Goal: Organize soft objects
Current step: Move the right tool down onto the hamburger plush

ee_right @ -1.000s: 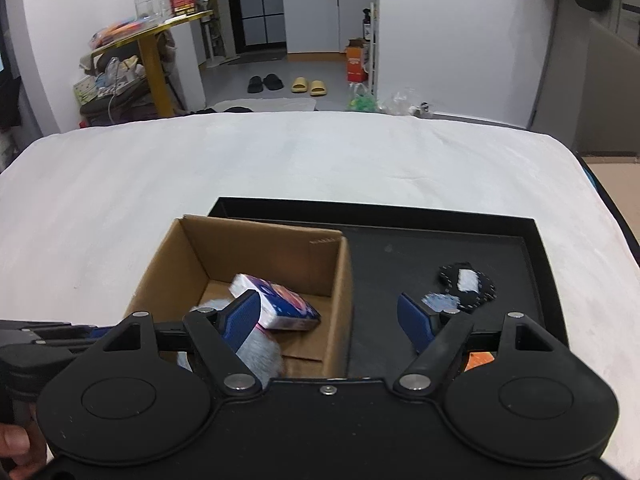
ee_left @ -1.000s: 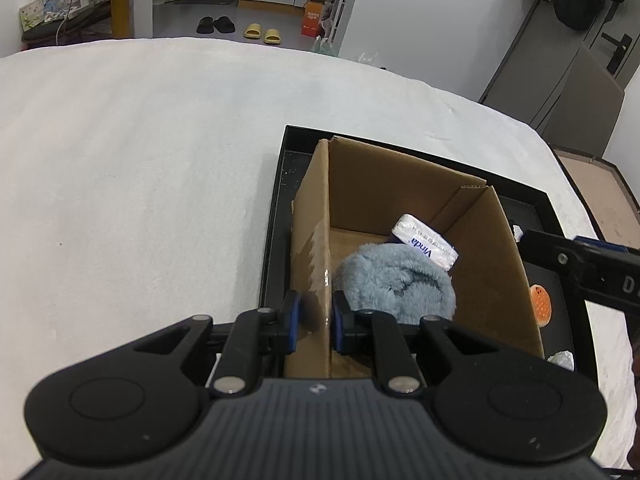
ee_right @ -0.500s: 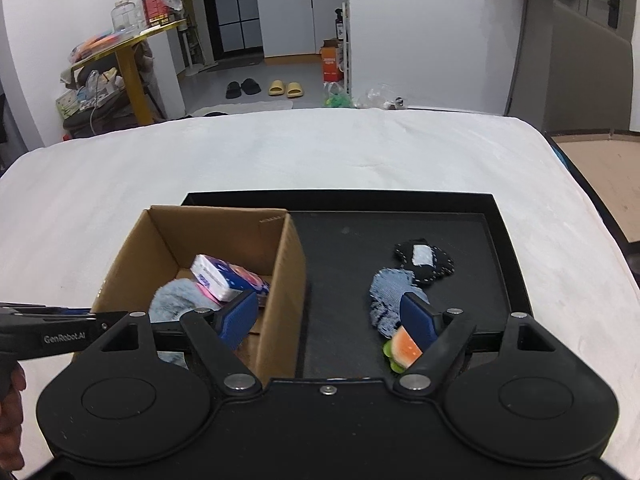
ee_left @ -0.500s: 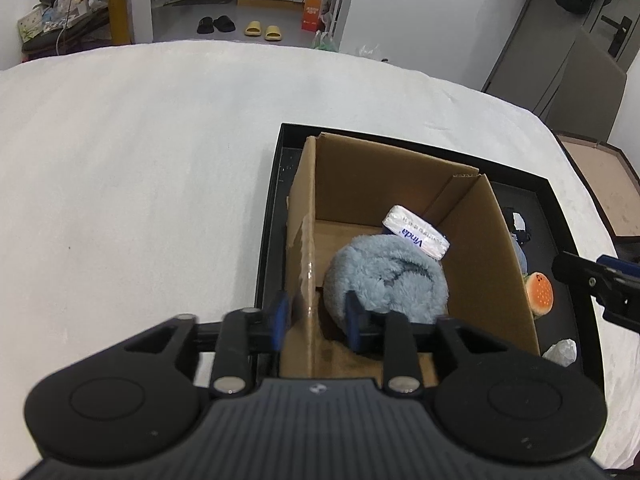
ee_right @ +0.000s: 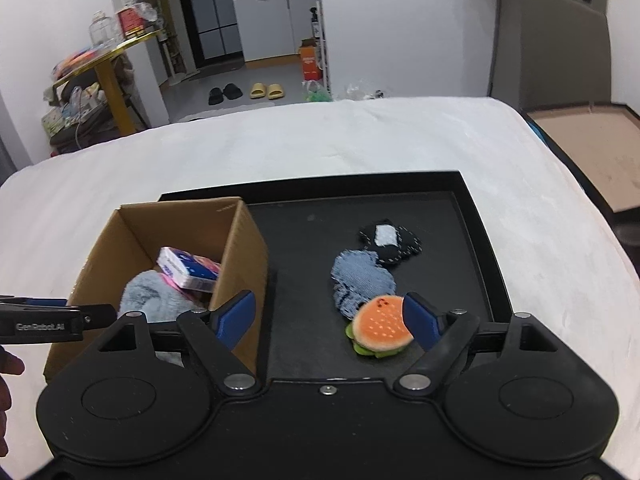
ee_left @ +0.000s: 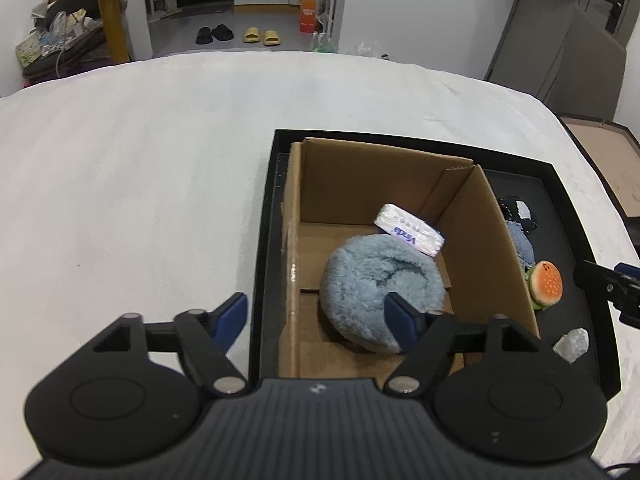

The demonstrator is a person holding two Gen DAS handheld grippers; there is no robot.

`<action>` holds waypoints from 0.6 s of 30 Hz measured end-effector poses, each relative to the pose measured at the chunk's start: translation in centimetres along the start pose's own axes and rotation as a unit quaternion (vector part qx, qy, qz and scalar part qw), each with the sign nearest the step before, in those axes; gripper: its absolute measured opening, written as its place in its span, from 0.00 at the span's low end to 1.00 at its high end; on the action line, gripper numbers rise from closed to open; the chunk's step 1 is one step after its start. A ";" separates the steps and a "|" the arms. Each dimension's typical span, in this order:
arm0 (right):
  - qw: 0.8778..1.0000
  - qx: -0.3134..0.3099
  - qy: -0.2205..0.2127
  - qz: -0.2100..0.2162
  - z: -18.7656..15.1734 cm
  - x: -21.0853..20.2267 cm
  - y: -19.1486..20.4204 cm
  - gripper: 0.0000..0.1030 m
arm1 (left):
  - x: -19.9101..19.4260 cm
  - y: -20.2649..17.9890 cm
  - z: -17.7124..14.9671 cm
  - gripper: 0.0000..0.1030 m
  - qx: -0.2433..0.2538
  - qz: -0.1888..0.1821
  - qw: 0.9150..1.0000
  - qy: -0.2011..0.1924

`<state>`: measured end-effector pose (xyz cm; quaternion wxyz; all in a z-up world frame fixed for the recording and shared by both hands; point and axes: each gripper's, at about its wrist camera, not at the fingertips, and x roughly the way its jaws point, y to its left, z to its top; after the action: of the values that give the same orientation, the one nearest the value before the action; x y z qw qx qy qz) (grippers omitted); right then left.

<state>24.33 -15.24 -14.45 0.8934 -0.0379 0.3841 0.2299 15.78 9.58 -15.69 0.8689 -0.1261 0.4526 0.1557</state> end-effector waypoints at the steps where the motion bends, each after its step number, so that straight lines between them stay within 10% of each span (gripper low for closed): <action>1: 1.000 0.005 0.001 0.000 -0.1 0.1 -0.4 0.80 | 0.0 -0.1 0.0 0.77 0.005 0.001 1.000 -0.001; 18: 0.998 0.050 0.033 -0.004 -2.0 2.8 -4.5 0.88 | 1.0 -2.3 0.2 0.83 0.033 0.021 0.999 0.009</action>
<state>26.65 -18.72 -18.31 0.8818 -0.0026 0.4244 0.2059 17.35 7.65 -16.18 0.8650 -0.0890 0.4681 0.1573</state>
